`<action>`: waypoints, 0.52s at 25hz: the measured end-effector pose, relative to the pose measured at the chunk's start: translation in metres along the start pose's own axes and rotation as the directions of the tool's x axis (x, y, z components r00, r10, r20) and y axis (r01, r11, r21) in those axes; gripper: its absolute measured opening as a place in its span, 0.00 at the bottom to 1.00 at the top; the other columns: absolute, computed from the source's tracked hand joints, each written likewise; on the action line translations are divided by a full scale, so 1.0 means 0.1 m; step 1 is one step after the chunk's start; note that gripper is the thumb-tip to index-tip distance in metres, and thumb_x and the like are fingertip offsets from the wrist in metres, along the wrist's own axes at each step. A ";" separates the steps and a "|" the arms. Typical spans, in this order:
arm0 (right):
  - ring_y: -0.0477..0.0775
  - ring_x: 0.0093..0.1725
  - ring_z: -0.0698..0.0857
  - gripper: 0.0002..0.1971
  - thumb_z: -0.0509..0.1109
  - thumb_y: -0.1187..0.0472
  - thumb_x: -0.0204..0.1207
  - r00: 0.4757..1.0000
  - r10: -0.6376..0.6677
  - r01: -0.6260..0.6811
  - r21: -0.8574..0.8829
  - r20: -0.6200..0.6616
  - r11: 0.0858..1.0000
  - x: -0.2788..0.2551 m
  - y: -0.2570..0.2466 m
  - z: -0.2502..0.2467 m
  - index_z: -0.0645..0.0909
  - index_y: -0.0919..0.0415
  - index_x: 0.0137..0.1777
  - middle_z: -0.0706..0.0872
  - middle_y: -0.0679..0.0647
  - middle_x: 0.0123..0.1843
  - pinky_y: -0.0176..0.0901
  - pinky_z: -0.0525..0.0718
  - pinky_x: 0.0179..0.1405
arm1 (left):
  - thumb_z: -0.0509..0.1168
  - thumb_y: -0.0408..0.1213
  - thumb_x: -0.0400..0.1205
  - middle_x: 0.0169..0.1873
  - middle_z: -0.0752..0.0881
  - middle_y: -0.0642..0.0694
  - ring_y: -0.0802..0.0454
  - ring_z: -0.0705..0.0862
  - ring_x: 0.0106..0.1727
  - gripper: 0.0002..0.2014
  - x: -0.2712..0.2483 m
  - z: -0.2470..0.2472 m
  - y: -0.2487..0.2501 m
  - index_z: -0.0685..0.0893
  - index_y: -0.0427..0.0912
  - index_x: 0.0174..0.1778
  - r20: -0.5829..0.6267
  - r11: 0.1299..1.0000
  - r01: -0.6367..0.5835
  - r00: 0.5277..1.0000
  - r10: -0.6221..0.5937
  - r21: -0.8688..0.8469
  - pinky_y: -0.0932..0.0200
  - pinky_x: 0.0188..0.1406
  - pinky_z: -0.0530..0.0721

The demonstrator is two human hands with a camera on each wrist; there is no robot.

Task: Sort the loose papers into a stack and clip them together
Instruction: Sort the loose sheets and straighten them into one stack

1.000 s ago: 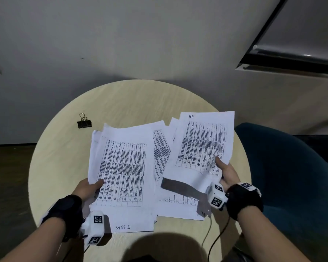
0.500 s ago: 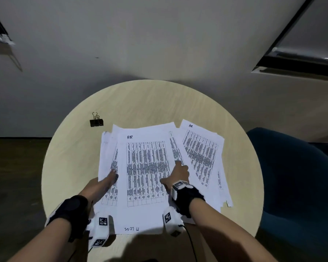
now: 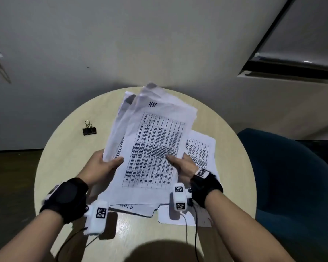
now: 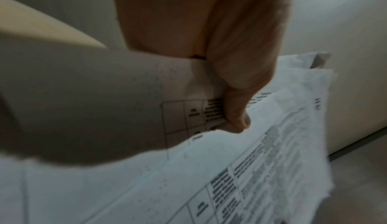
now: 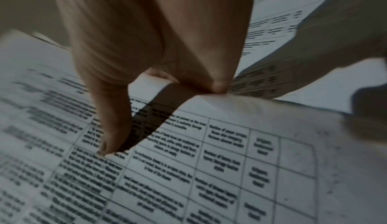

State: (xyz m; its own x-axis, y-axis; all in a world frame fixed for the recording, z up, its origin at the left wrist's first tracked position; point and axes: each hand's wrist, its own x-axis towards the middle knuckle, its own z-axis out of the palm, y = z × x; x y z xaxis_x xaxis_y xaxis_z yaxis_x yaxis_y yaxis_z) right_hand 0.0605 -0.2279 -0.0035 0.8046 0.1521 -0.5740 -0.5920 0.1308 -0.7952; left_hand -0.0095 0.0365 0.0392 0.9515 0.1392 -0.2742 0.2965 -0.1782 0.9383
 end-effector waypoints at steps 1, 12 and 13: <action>0.53 0.51 0.89 0.22 0.81 0.65 0.62 0.994 -0.107 0.105 0.065 0.031 0.992 -0.12 -0.21 0.03 0.79 0.67 0.55 0.90 0.62 0.54 0.54 0.84 0.64 | 0.68 0.30 0.80 0.22 0.82 0.51 0.58 0.78 0.22 0.08 0.03 -0.06 0.11 0.81 0.40 0.35 0.006 0.998 -0.062 0.998 0.062 0.009 0.72 0.22 0.75; 0.40 0.39 0.88 0.13 0.79 0.66 0.69 0.878 -0.470 0.393 -0.423 -0.092 0.816 -0.72 -0.49 0.28 0.88 0.68 0.54 0.89 0.55 0.44 0.26 0.85 0.42 | 0.63 0.24 0.82 0.39 0.90 0.68 0.72 0.86 0.40 0.13 -0.23 0.23 0.01 0.82 0.49 0.51 -0.067 0.953 -0.232 0.973 0.223 -0.196 0.71 0.44 0.83; 0.45 0.41 0.88 0.14 0.80 0.65 0.69 0.888 -0.445 0.361 -0.423 -0.114 0.831 -0.72 -0.47 0.28 0.88 0.67 0.54 0.89 0.55 0.45 0.29 0.86 0.43 | 0.61 0.22 0.82 0.38 0.91 0.66 0.71 0.87 0.40 0.13 -0.24 0.24 0.02 0.81 0.45 0.52 -0.056 0.951 -0.210 0.978 0.202 -0.227 0.70 0.44 0.84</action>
State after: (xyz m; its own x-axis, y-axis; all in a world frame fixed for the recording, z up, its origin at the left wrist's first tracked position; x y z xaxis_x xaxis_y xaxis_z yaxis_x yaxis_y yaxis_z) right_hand 0.0296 -0.2178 0.0807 0.9833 -0.0348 -0.1788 -0.1817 -0.2508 -0.9508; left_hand -0.0296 0.0091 0.0424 0.9857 0.1548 -0.0663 0.0636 0.0224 0.9977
